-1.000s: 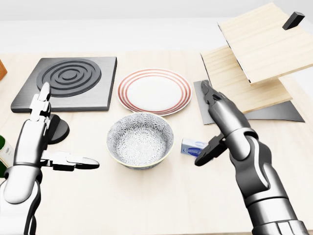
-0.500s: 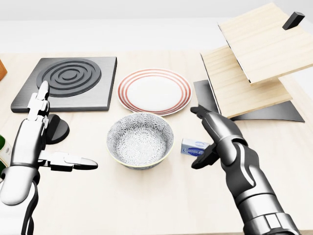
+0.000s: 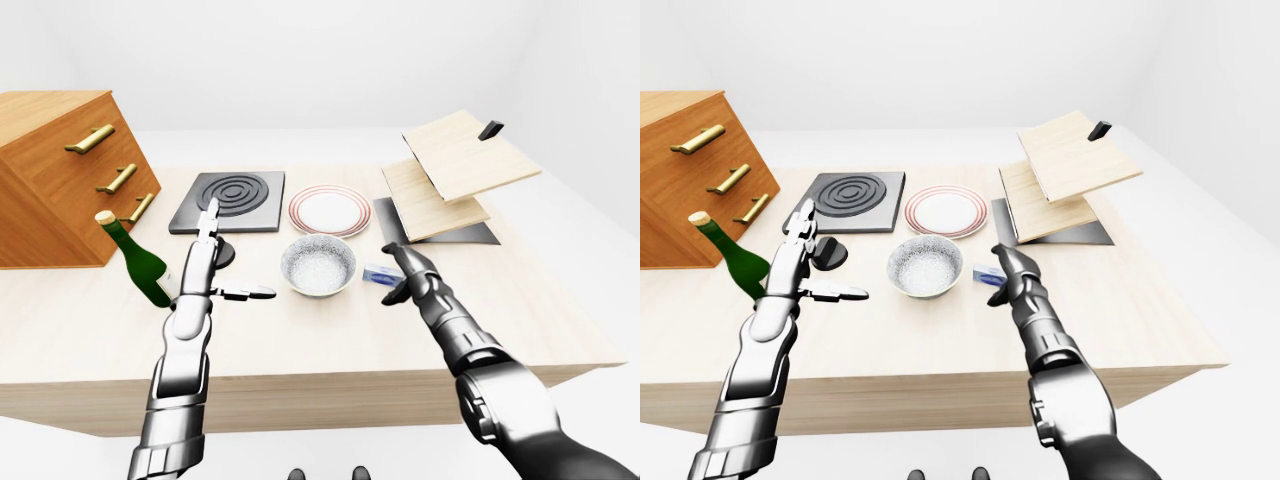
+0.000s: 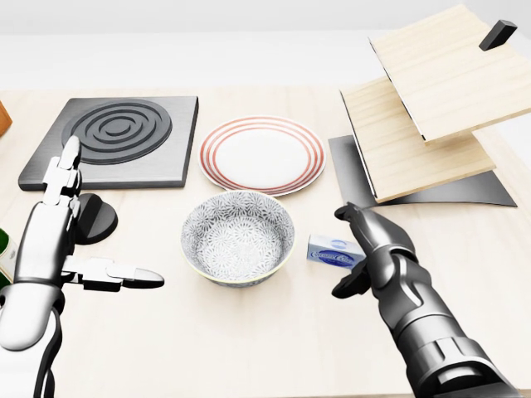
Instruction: Pick up the cream cheese and put it in the bowl.
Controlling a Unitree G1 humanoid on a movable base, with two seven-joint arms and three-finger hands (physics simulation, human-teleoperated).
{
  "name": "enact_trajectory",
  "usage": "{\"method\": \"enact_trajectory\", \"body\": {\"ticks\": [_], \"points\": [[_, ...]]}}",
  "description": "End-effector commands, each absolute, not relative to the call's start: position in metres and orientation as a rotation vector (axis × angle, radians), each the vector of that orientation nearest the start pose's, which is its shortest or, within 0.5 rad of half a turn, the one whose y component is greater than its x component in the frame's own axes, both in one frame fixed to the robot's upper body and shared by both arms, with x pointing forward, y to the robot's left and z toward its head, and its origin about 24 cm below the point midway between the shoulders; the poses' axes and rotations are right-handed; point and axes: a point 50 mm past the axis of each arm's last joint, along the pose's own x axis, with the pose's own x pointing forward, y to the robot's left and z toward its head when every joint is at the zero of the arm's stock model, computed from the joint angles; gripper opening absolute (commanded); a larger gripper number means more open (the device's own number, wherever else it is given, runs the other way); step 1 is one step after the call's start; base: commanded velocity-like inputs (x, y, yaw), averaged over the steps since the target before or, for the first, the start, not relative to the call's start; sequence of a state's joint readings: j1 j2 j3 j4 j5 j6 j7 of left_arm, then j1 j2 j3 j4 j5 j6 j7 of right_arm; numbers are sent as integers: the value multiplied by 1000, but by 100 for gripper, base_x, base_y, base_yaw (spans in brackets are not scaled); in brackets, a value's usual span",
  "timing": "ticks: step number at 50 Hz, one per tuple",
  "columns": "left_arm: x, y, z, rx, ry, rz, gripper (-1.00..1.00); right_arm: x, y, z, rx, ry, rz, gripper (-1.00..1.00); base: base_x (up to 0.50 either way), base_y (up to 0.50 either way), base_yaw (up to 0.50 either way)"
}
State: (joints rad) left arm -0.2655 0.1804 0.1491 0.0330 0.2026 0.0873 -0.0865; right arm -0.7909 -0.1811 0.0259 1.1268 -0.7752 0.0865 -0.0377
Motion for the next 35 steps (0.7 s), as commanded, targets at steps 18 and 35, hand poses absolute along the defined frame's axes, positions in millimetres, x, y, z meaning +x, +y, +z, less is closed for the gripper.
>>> {"method": "enact_trajectory", "body": {"ticks": [18, 35], "points": [[289, 192, 120, 306, -214, 25, 100, 376, -169, 34, -1024, 387, 72, -26, 0, 0, 0], [271, 183, 142, 334, -324, 4, 100, 383, -179, 49, -1004, 363, 19, -100, 0, 0, 0]]}}
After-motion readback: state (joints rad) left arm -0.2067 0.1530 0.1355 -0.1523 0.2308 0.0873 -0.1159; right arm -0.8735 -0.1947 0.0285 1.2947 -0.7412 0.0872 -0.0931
